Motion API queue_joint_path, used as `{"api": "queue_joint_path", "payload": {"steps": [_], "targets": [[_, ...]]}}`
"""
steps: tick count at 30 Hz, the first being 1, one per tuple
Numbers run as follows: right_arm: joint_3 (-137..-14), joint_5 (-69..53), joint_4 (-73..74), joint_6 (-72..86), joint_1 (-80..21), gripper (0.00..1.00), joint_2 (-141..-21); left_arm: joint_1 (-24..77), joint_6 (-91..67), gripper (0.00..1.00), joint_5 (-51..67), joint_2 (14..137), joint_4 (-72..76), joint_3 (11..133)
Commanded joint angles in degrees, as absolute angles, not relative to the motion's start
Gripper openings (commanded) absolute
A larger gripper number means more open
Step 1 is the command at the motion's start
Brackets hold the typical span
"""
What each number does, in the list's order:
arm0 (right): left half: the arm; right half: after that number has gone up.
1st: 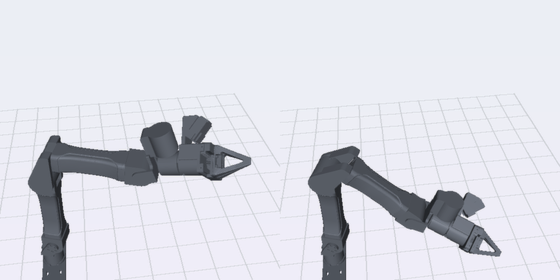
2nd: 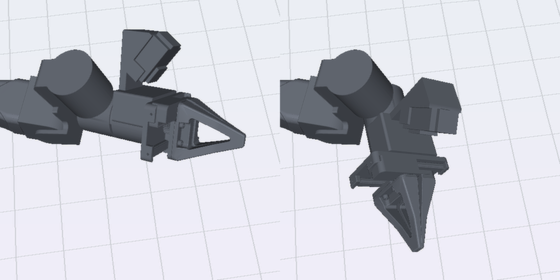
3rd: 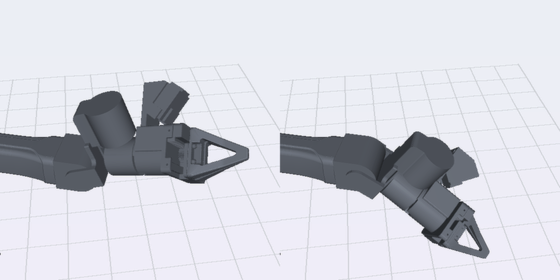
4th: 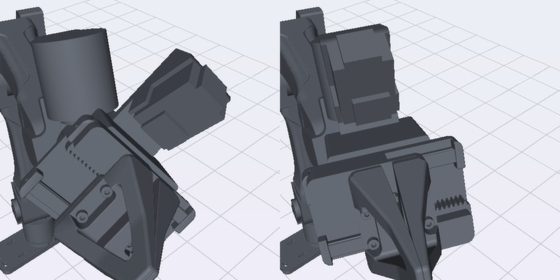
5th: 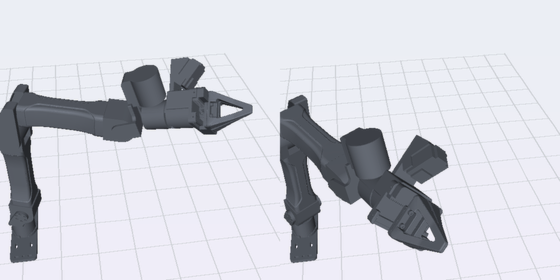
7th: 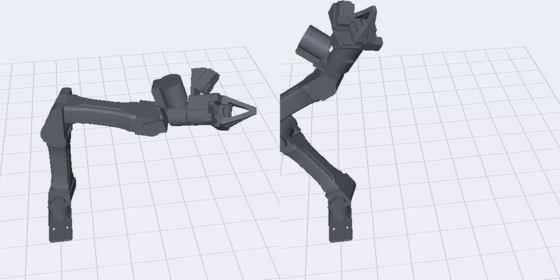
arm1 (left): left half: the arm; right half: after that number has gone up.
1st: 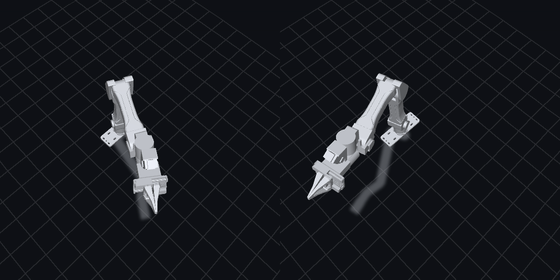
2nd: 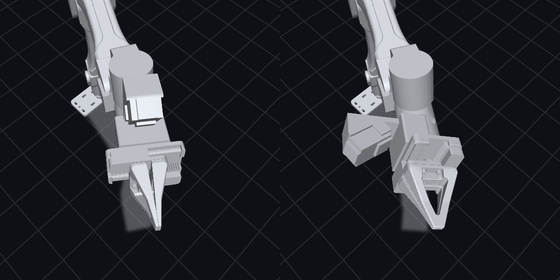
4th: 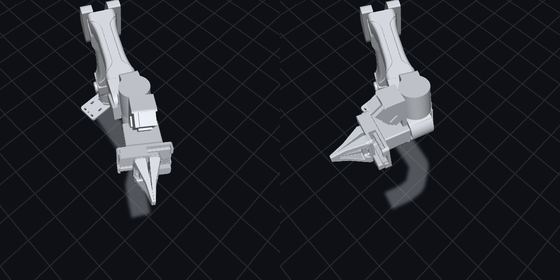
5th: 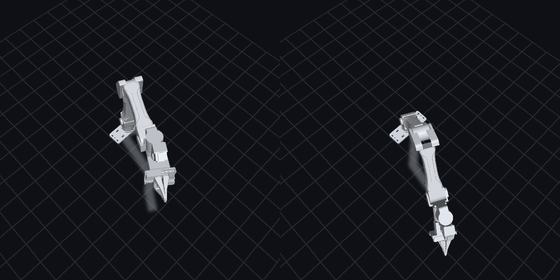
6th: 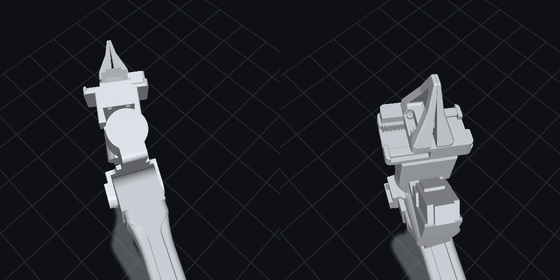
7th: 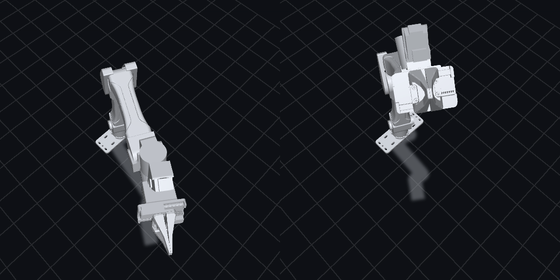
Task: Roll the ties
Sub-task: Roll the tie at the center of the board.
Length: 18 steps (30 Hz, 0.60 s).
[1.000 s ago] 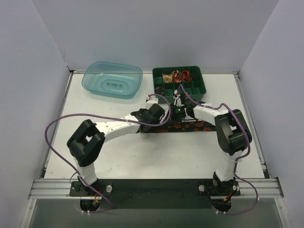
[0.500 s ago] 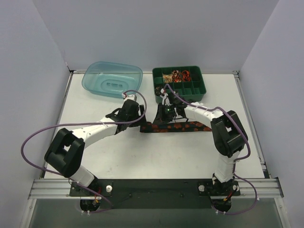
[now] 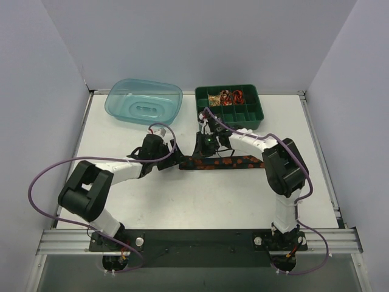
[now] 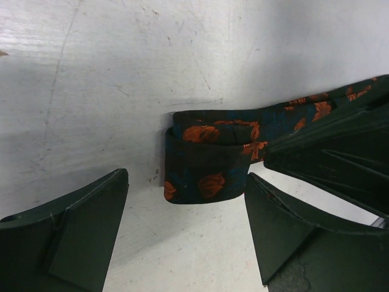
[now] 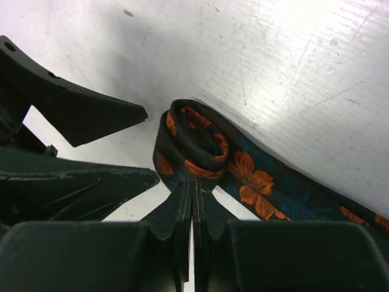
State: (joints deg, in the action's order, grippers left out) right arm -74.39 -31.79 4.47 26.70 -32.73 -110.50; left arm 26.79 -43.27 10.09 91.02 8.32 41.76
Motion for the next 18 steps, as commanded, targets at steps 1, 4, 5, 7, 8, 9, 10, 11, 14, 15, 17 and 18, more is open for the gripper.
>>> {"api": "queue_joint_path", "payload": {"steps": [1,4,5,7,8,9,10,11,14,15,17,18], "targets": [[-77.17,-31.11,6.5,25.84,-33.31,0.0,-112.41,26.37,-45.17,0.87,14.15,92.37,17.04,40.78],[-77.78,-30.67,6.5,25.93,-33.49,0.0,-113.64,26.02,-45.44,0.86,14.76,93.16,17.84,40.08],[-77.87,-30.59,6.5,25.93,-33.49,0.0,-114.25,26.02,-45.44,0.86,14.85,93.34,18.02,40.08],[-78.31,-29.88,6.5,26.1,-33.49,0.0,-114.78,25.84,-45.44,0.86,15.03,93.78,18.54,39.64],[-78.57,-29.8,6.42,26.19,-33.49,0.0,-115.22,25.84,-45.44,0.85,15.12,94.04,18.98,39.64],[-78.66,-29.71,6.42,26.28,-33.49,0.0,-115.4,25.67,-45.44,0.85,15.12,94.39,19.42,39.38],[-79.01,-29.71,6.42,26.45,-33.49,0.0,-115.66,25.49,-45.53,0.84,15.29,94.74,20.47,38.94],[-79.19,-29.71,6.33,26.63,-33.49,0.0,-116.01,25.4,-45.53,0.84,15.55,95.09,21.26,38.67],[-79.45,-29.62,6.24,26.89,-33.57,0.0,-116.72,25.05,-45.79,0.82,16.43,97.03,23.55,38.32],[-79.54,-29.62,6.15,26.98,-33.49,0.0,-116.81,25.05,-45.88,0.81,16.17,97.81,24.08,38.23],[-79.63,-29.62,5.8,27.25,-33.49,0.0,-117.07,24.96,-46.14,0.79,16.26,98.52,26.1,37.79],[-79.8,-29.62,5.89,27.25,-33.49,0.0,-117.16,24.96,-46.23,0.79,16.43,99.48,26.54,37.79]]}}
